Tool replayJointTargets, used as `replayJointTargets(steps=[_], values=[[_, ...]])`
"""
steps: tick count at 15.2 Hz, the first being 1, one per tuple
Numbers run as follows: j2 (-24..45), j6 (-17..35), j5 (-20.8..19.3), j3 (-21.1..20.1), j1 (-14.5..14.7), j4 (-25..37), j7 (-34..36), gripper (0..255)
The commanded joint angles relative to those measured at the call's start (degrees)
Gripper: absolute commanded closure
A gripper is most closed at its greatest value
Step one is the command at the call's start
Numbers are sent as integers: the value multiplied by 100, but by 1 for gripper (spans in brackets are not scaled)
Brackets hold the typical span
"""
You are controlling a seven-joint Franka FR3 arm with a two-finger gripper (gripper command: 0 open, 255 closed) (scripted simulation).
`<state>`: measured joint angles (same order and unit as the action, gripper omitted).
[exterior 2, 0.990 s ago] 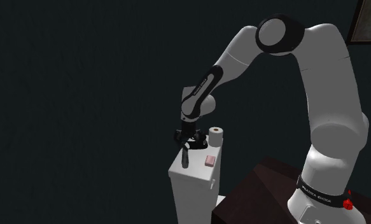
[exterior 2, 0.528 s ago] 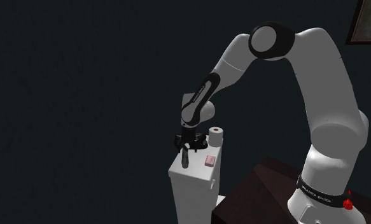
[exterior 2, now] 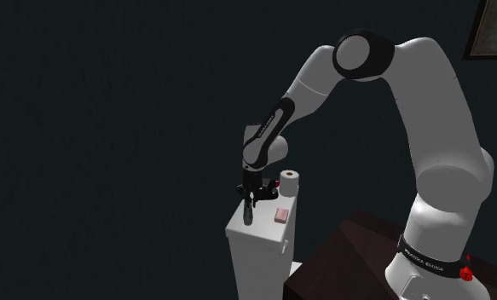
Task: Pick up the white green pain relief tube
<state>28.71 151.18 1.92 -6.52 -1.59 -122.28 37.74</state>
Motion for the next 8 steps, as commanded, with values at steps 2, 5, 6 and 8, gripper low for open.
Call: replayJointTargets(steps=[2, 5, 6, 8], values=[[3, 1, -1, 1, 8, -4, 11, 255], [-205, -170, 16, -16, -6, -41, 11, 255], [-272, -229, 22, -21, -11, -48, 11, 255], [-406, -348, 33, -31, -19, -63, 10, 255]])
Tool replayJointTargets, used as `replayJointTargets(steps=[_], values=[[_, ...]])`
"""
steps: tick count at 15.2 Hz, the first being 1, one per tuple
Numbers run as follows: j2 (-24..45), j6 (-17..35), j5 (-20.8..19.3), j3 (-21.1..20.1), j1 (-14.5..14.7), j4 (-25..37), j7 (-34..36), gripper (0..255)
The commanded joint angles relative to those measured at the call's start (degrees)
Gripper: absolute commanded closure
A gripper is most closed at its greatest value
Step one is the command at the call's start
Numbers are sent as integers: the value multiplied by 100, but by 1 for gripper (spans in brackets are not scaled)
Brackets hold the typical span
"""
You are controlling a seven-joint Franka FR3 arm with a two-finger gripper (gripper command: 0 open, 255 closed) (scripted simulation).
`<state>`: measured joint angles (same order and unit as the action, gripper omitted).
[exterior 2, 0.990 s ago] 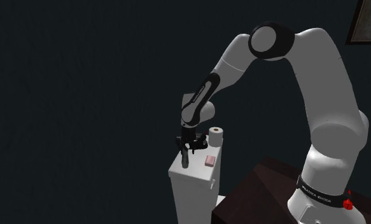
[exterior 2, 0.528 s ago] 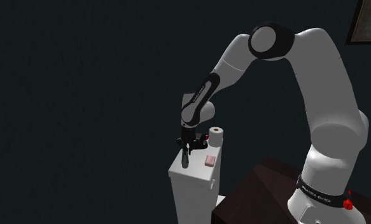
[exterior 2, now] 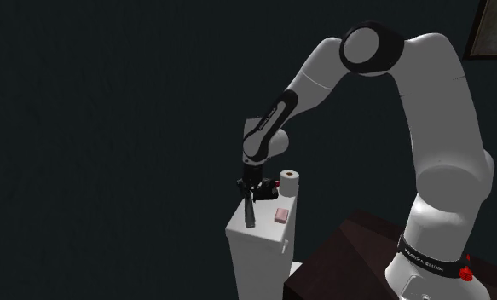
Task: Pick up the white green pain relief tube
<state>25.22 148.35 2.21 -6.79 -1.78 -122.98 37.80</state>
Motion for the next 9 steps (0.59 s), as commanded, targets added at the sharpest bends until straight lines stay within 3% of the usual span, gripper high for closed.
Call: replayJointTargets(steps=[1, 9], values=[[-124, -125, 10, -9, -5, 2, 4, 255], [-626, -627, 57, -42, -35, 3, 1, 255]])
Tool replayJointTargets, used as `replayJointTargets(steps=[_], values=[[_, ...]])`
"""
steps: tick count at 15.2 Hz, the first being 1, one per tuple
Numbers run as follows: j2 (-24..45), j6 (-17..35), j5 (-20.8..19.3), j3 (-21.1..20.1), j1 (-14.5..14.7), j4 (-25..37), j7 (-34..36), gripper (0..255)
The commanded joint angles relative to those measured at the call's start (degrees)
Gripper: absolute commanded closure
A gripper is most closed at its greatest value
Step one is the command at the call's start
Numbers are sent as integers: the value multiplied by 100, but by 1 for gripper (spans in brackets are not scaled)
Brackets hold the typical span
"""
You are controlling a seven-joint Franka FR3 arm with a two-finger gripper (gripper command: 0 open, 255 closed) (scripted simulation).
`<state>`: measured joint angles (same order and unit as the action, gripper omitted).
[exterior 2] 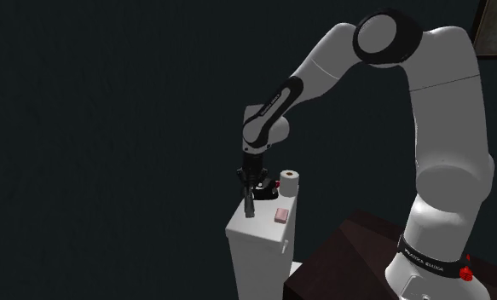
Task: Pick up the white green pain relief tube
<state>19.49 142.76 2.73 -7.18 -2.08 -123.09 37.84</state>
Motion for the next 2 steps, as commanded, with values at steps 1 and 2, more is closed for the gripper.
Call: replayJointTargets(steps=[1, 2], values=[[-63, -78, 6, -3, -5, 15, -3, 255], [-62, -78, 6, -3, -5, 15, -3, 255]])
